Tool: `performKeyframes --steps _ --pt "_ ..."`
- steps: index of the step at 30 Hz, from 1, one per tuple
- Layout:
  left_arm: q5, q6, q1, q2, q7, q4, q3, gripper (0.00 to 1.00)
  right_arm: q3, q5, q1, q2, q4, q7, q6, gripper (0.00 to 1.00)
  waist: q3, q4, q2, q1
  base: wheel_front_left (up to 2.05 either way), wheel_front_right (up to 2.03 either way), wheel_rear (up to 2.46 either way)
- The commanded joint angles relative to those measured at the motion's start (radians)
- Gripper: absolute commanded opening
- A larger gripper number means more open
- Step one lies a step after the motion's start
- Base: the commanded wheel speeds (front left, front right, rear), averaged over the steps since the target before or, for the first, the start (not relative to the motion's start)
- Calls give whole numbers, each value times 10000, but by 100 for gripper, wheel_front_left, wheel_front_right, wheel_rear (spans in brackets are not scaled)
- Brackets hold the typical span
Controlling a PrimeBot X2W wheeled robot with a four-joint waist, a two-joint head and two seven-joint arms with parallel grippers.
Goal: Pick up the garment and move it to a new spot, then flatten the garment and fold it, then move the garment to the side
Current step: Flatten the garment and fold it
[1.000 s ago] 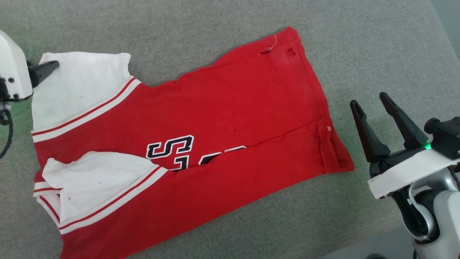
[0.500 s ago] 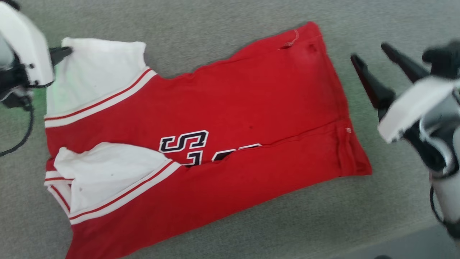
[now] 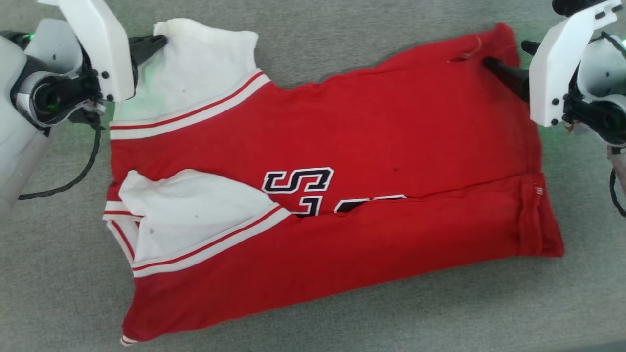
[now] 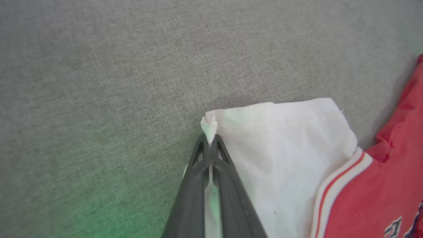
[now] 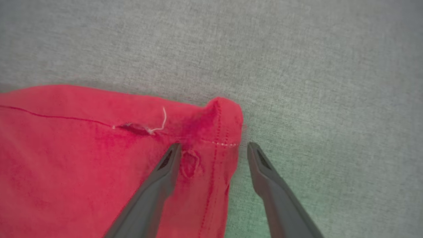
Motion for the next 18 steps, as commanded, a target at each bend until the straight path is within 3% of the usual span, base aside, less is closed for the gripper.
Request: performKeyframes --steps 1,6,7,9,10,18 --pt "-4 -21 41 -42 -1 -19 -129 0 54 34 -94 -44 143 84 -9 100 83 102 0 0 0 0 0" --pt "-26 -20 -43 -95 -243 -215 -334 0 320 169 -363 -5 735 225 -11 100 142 236 0 0 0 0 0" --pt "-6 -20 -60 -105 -361 -240 -351 0 374 234 -400 29 792 188 -11 62 127 257 0 0 0 0 0" --pt "-45 -20 -39 -143 -580 -283 -405 0 454 327 -407 28 816 -13 -9 8 42 293 0 0 0 0 0" --pt "-67 -20 -29 -153 -702 -315 -414 0 491 353 -402 -19 803 -128 -9 0 -27 310 0 0 0 0 0" --pt "-270 -20 368 -123 -2240 -945 -557 0 796 696 88 -631 473 -943 -11 0 -1161 542 0 0 0 0 0"
